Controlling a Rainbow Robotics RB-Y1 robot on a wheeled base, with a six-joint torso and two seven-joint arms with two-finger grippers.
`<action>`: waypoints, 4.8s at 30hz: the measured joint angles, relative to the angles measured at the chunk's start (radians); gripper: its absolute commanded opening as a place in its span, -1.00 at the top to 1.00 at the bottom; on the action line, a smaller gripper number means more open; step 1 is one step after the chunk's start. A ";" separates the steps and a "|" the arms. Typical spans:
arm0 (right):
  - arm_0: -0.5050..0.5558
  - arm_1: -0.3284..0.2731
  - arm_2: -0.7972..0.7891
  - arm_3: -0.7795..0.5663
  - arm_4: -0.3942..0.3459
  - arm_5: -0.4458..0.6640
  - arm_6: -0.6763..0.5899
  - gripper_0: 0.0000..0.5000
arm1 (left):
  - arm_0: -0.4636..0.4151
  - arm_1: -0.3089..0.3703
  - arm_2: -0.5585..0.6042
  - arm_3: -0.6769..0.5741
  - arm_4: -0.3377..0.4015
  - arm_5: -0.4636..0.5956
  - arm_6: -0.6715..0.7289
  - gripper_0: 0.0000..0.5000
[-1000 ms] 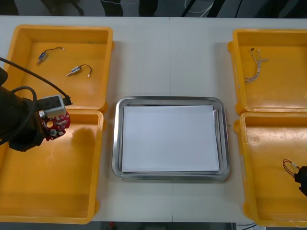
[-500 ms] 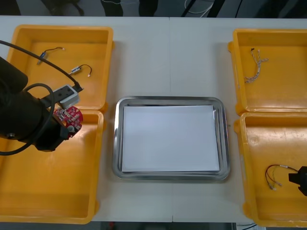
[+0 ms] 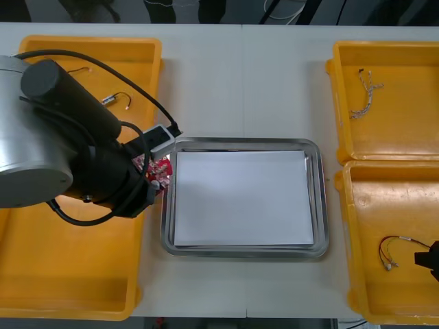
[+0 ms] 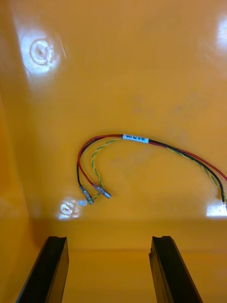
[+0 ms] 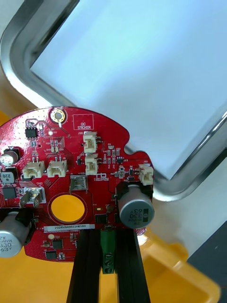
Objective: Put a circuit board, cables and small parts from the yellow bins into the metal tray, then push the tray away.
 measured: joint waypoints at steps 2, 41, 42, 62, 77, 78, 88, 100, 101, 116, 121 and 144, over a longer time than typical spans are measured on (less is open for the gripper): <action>-0.015 0.000 -0.007 0.000 0.000 0.017 -0.030 -1.00 | -0.029 -0.018 -0.039 0.000 -0.016 0.000 0.097 1.00; -0.363 0.120 0.018 0.262 0.220 0.245 -0.937 -1.00 | -0.181 -0.189 -0.610 0.265 -0.313 -0.280 0.566 1.00; -0.363 0.124 0.029 0.263 0.245 0.244 -0.937 -1.00 | -0.181 -0.190 -0.614 0.265 -0.313 -0.280 0.566 1.00; -0.363 0.214 0.063 0.366 0.320 0.125 -0.938 -1.00 | -0.181 -0.191 -0.668 0.265 -0.339 -0.300 0.567 -1.00; -0.363 0.254 0.082 0.396 0.353 0.098 -0.944 -1.00 | -0.182 -0.181 -0.628 0.214 -0.287 -0.253 0.582 -1.00; -0.363 0.254 0.086 0.402 0.354 0.093 -0.944 -1.00 | -0.182 -0.178 -0.608 0.204 -0.266 -0.235 0.582 -1.00; -0.364 0.254 0.098 0.406 0.370 0.086 -0.944 -0.28 | -0.182 -0.147 -0.330 0.160 -0.090 -0.070 0.582 -1.00; -0.364 0.254 0.105 0.406 0.377 0.078 -0.944 1.00 | -0.182 -0.109 -0.124 0.191 -0.064 -0.008 0.580 -1.00; -0.364 0.254 0.105 0.405 0.377 0.078 -0.944 1.00 | -0.182 -0.108 -0.112 0.206 -0.059 -0.007 0.579 -1.00; -0.364 0.189 0.061 0.269 0.328 0.203 -0.944 1.00 | -0.182 -0.096 0.089 0.456 -0.028 -0.007 0.204 -1.00; -0.364 0.103 0.010 0.249 0.199 0.284 -0.944 1.00 | -0.195 -0.073 0.100 0.520 -0.026 -0.007 0.177 -1.00; -0.365 -0.303 -0.064 0.010 -0.301 0.406 -0.596 1.00 | -0.343 -0.048 0.109 1.030 -0.008 -0.258 -0.340 -1.00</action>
